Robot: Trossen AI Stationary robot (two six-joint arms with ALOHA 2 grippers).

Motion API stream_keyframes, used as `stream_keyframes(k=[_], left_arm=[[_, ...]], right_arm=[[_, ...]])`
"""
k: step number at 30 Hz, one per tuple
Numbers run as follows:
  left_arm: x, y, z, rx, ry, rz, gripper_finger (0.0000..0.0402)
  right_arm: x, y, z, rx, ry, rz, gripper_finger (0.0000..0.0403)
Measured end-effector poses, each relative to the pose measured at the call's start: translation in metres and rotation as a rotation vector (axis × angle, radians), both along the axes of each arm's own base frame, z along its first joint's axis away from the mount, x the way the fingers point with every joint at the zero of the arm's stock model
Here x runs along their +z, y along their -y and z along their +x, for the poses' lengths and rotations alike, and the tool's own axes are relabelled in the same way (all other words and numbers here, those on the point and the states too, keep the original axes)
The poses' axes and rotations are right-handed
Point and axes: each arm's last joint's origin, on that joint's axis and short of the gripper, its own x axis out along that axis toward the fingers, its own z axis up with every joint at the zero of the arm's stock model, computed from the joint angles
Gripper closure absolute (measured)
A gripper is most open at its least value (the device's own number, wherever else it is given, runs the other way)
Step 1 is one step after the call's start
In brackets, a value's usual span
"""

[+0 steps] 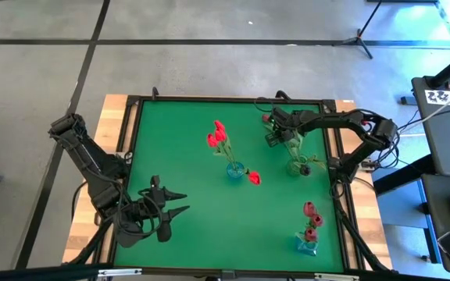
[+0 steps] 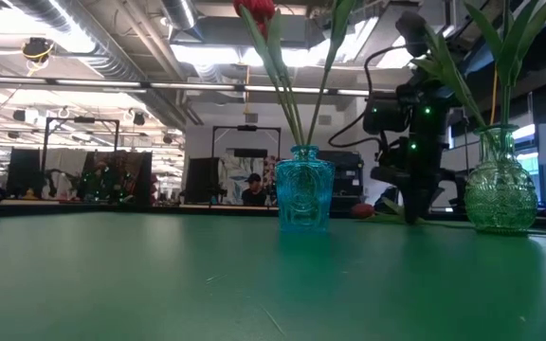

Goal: Sort flowers into vase by color
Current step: Put the dark red flower in the bottom blue vase

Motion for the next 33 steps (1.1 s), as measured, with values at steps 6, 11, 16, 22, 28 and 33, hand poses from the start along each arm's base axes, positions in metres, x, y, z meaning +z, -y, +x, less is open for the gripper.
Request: stream_keyframes(k=[6,11,16,22,28,33], left_arm=[[0.000,0.000,0.000,0.004,0.004,-0.012,0.0250],[0.000,0.000,0.000,0.010,0.009,-0.028,0.0250],[0.000,0.000,0.000,0.012,0.014,-0.035,0.0250],[0.000,0.000,0.000,0.018,0.020,-0.052,0.0250],[0.000,-0.001,0.002,0.024,0.020,-0.052,0.0250],[0.000,-0.006,0.006,0.047,0.019,-0.049,0.0250]], right_arm=[[0.030,0.007,0.006,0.004,0.045,-0.136,0.0387],[0.080,0.009,0.008,0.005,0.177,-0.269,0.0394],[0.138,0.002,-0.006,-0.031,0.327,-0.425,0.0392],[0.207,-0.021,-0.037,-0.057,0.509,-0.668,0.0396],[0.282,-0.065,-0.081,-0.062,0.965,-0.950,0.0399],[0.315,-0.098,-0.108,0.096,1.385,-0.937,0.0397]])
